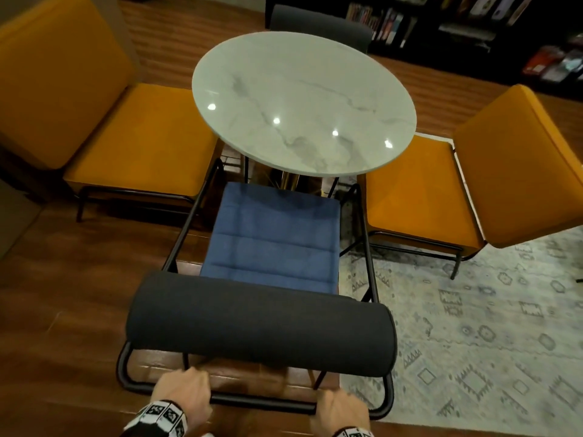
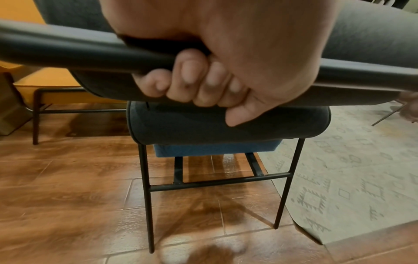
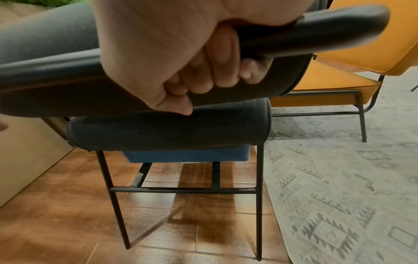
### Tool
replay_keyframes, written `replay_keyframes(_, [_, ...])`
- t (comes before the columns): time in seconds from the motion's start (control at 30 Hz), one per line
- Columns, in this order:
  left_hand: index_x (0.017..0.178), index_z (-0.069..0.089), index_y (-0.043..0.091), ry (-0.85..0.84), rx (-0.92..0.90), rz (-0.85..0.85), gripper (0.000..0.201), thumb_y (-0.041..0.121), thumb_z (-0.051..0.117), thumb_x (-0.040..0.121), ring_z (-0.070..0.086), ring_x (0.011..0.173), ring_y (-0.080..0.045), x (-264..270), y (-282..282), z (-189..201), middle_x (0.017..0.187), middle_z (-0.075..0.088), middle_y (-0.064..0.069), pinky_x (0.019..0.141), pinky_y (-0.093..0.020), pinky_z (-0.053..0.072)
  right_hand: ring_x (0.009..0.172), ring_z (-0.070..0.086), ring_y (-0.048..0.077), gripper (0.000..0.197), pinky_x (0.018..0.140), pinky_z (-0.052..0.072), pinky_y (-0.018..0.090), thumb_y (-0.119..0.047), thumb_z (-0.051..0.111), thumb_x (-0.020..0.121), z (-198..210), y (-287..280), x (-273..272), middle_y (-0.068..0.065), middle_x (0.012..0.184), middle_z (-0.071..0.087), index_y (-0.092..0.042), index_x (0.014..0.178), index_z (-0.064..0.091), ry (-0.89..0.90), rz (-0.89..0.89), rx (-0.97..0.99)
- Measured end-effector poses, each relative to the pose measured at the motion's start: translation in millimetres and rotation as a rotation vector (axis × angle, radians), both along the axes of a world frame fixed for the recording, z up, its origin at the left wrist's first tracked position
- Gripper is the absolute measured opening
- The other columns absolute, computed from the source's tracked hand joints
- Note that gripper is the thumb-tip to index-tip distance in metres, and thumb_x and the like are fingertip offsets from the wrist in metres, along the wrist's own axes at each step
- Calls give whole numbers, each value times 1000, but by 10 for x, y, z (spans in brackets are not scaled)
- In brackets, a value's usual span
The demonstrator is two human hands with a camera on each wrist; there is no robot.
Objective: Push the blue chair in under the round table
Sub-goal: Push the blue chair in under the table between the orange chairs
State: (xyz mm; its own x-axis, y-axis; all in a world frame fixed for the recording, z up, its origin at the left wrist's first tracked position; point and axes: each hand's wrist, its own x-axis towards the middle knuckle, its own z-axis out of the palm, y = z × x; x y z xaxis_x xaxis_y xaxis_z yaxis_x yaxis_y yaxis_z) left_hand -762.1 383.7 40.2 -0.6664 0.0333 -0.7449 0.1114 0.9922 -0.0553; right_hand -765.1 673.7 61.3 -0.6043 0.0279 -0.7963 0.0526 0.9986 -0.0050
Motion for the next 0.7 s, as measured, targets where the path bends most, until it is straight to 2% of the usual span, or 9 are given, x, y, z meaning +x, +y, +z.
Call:
replay_keyframes(0.1, [118,60,21,14,9,12,42,40,48,83,61,115,-23,2,-12,25,125,65,0,97,-37,48,117,57,27,53,97,49,41,-38,46,82,50,-54,24,8,132,58,-20,132,49,-12,-29,13])
replay_keyframes(0.2, [116,60,24,21,26,30,36,38,47,86,62,113,-21,10,-2,64,123,66,2,96,-37,49,117,56,28,56,98,47,40,-34,48,82,79,-57,49,8,128,60,-16,134,45,5,-51,9])
replay_keyframes(0.23, [115,60,24,29,28,34,34,36,46,86,62,113,-20,17,7,66,122,67,2,96,-37,49,116,56,28,54,98,47,39,-33,47,82,95,-53,60,8,127,60,-18,134,46,12,-48,0])
replay_keyframes(0.33, [115,60,21,57,-1,31,36,33,42,85,62,114,-22,42,32,82,122,67,1,96,-38,48,118,55,26,46,99,46,39,-32,45,85,96,-12,86,9,126,60,-34,131,42,38,-16,-42])
replay_keyframes(0.47, [114,60,22,76,20,14,37,36,44,84,62,114,-23,-33,126,69,122,66,1,95,-38,49,122,52,25,41,99,46,41,-38,46,86,80,93,-34,10,128,58,-23,124,53,8,-5,-19])
replay_keyframes(0.6, [117,57,22,67,29,39,38,39,47,84,60,116,-23,-113,287,71,124,65,1,97,-38,48,118,54,28,40,97,46,40,-35,44,92,29,218,-133,8,130,56,-17,126,50,44,-47,23])
replay_keyframes(0.7, [115,58,22,96,27,32,36,36,45,84,61,115,-23,-48,202,23,123,65,1,97,-38,50,115,57,24,38,95,49,39,-39,44,92,-70,160,-15,12,138,49,-19,123,53,65,-22,10])
